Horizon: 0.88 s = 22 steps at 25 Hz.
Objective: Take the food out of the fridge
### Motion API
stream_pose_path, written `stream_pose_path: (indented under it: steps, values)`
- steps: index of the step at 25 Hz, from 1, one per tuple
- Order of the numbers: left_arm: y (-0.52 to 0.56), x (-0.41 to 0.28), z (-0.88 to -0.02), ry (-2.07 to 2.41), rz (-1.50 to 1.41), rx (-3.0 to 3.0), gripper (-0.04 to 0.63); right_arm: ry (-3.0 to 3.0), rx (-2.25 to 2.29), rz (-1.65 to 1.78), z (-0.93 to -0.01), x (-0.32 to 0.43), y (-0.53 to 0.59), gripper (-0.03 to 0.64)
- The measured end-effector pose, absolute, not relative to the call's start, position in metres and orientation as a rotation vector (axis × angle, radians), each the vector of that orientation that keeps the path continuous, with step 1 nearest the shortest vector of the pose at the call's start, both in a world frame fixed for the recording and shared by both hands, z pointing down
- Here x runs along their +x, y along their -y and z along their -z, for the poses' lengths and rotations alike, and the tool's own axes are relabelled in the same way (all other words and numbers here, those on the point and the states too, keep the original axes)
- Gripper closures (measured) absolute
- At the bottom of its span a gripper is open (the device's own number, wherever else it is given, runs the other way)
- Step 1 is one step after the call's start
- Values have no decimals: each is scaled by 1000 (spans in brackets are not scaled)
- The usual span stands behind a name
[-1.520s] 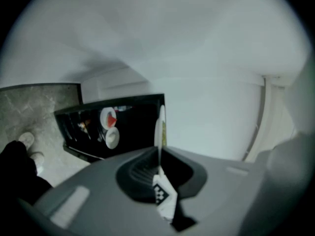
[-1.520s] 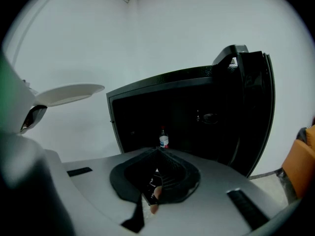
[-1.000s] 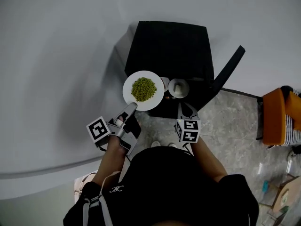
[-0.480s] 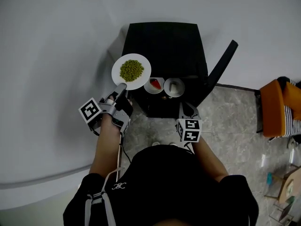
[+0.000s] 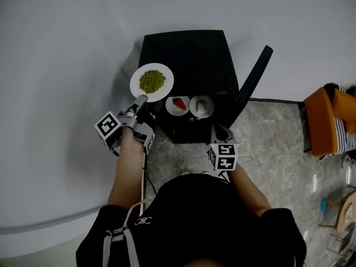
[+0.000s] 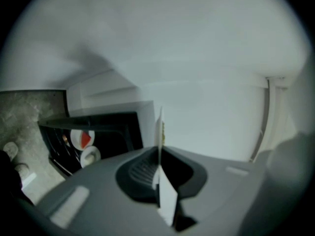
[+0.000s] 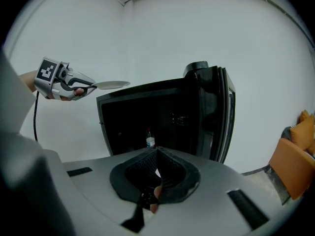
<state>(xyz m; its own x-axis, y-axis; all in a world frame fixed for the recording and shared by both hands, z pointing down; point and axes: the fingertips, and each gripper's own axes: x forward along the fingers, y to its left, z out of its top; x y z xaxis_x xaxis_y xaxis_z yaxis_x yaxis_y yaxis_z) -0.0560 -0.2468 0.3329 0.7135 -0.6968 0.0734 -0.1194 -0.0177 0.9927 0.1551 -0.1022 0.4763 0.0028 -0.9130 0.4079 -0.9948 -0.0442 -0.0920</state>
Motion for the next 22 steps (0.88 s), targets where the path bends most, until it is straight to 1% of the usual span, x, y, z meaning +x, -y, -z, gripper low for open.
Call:
stream_pose_path:
  steps: [8,20,21,22]
  values:
    - [255,-57,-349,766,496,1530,580,1991,2069,-550,-477,158,99,624]
    - [257,-59,-355,769,547,1502,572,1995,2054,-561,-479,160,96,624]
    - [257,-60,-354,776,557,1522,563,1994,2053,-563,-479,160,96,624]
    - [257,-60,-351,779,569,1539,512,1993,2052,-566,-480,160,95,624]
